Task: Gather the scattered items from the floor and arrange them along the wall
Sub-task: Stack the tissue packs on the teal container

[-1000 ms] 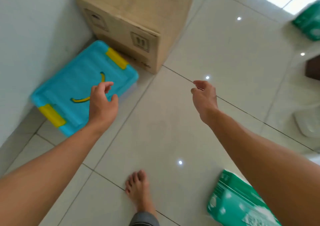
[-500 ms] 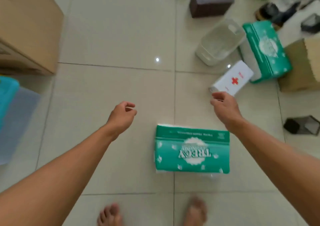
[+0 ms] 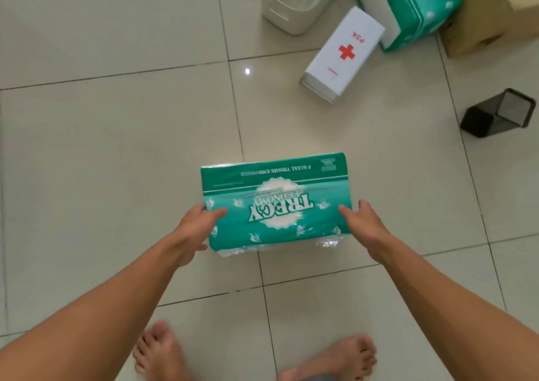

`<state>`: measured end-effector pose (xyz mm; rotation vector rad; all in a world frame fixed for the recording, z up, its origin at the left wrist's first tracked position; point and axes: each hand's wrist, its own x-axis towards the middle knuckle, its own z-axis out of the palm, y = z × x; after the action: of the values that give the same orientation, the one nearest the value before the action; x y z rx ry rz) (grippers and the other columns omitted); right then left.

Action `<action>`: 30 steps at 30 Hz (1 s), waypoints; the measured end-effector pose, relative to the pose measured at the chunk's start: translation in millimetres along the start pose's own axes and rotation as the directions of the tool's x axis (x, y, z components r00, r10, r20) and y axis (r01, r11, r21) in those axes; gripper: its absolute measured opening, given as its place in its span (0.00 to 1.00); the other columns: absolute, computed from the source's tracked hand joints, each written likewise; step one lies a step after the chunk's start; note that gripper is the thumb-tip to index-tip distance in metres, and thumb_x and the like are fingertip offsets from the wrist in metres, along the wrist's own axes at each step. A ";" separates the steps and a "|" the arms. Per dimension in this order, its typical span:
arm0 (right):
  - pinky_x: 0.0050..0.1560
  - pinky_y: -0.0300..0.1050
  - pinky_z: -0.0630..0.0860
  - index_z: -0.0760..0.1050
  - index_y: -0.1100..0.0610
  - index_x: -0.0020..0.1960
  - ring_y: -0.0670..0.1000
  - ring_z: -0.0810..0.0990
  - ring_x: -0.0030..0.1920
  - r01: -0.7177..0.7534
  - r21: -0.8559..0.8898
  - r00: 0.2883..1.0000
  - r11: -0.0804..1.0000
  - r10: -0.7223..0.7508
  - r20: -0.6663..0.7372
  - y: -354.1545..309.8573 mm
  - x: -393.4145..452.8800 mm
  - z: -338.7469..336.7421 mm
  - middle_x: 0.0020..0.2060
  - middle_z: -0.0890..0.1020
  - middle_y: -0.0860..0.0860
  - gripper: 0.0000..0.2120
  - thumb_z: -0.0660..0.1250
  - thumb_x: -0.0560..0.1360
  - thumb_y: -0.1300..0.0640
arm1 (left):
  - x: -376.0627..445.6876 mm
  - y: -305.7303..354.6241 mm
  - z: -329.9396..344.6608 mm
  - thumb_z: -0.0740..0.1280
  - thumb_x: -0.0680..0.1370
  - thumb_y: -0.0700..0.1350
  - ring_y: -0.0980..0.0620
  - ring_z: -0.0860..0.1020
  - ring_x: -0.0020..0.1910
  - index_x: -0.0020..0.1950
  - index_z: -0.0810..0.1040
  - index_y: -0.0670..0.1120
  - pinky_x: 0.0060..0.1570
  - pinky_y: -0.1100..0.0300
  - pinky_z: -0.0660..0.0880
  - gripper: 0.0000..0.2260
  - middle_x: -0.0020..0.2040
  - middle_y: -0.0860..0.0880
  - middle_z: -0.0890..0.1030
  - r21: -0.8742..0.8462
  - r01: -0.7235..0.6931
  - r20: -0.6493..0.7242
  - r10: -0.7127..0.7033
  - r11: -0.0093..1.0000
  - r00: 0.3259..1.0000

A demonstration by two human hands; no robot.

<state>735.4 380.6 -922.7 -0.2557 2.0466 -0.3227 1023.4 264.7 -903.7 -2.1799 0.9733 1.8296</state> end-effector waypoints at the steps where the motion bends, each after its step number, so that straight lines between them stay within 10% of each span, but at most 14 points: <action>1: 0.57 0.51 0.72 0.61 0.59 0.76 0.54 0.75 0.58 0.018 0.019 0.999 1.000 -0.018 0.047 3.6 2.2 -0.5 0.65 0.74 0.53 0.24 0.60 0.84 0.53 | 2.8 -0.9 7.4 0.64 0.82 0.47 0.48 0.78 0.55 0.67 0.71 0.48 0.52 0.48 0.75 0.13 0.63 0.47 0.79 -0.036 -0.011 -0.041 0.010 0.999 0.999; 14: 0.37 0.40 0.79 0.67 0.53 0.73 0.52 0.80 0.58 0.188 0.216 0.980 0.958 -0.199 0.030 9.9 -10.7 -10.1 0.67 0.76 0.50 0.21 0.65 0.82 0.59 | -11.5 -8.6 -1.4 0.65 0.79 0.31 0.46 0.77 0.63 0.72 0.70 0.47 0.54 0.46 0.81 0.23 0.66 0.49 0.74 -0.157 -0.215 -0.229 0.176 0.964 0.957; 30: 0.42 0.48 0.86 0.70 0.53 0.72 0.52 0.85 0.54 0.407 0.267 0.884 0.874 -0.450 0.125 -131.0 -109.8 98.7 0.61 0.79 0.49 0.19 0.64 0.82 0.62 | -44.7 -61.0 -168.6 0.67 0.80 0.36 0.56 0.81 0.50 0.70 0.73 0.48 0.47 0.60 0.81 0.20 0.56 0.54 0.80 -0.478 -0.448 -0.394 0.271 0.755 0.878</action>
<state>880.1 279.8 -833.8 -0.5786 1.7335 -0.7828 1195.1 247.3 -837.7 -2.8607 1.0879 2.2244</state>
